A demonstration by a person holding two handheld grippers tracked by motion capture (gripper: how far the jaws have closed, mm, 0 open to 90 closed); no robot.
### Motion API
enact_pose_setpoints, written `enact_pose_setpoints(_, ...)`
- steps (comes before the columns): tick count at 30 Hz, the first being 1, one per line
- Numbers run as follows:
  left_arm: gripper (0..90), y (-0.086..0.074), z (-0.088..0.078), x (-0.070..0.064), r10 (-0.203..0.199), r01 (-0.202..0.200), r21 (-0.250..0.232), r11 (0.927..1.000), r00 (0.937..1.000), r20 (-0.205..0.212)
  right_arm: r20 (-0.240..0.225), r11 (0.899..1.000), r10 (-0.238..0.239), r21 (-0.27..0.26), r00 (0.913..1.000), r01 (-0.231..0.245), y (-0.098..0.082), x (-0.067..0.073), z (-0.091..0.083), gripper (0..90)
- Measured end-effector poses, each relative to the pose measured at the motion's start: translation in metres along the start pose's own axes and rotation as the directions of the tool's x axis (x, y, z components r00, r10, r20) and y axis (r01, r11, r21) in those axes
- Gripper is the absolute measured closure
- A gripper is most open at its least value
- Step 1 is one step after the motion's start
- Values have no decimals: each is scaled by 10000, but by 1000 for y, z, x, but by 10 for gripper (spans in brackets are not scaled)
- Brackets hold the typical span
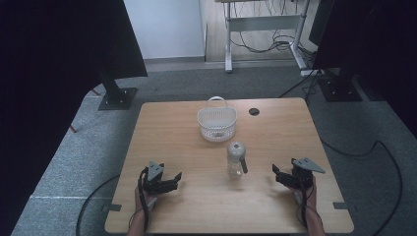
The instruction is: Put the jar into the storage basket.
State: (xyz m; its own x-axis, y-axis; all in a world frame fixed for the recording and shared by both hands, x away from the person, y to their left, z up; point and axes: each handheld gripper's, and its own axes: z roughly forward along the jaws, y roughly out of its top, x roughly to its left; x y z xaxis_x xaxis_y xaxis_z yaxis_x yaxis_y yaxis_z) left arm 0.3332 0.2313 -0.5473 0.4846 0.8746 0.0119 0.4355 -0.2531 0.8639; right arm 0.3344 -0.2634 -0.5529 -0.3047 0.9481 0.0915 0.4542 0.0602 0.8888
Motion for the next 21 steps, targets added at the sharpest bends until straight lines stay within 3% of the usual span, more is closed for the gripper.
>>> enact_pose_setpoints(6,151,0,0,0,-13,13,-10,10000,10000,4,-29,9998,-141,148,9999,141,0,3,1,176)
enact_pose_setpoints(15,151,0,0,0,26,-26,-29,10000,10000,15,-492,9979,-500,389,9975,519,1,14,4,155)
enact_pose_setpoints(21,151,0,0,0,25,-25,-17,10000,10000,19,-835,9987,-484,89,9953,493,8,19,-5,151)
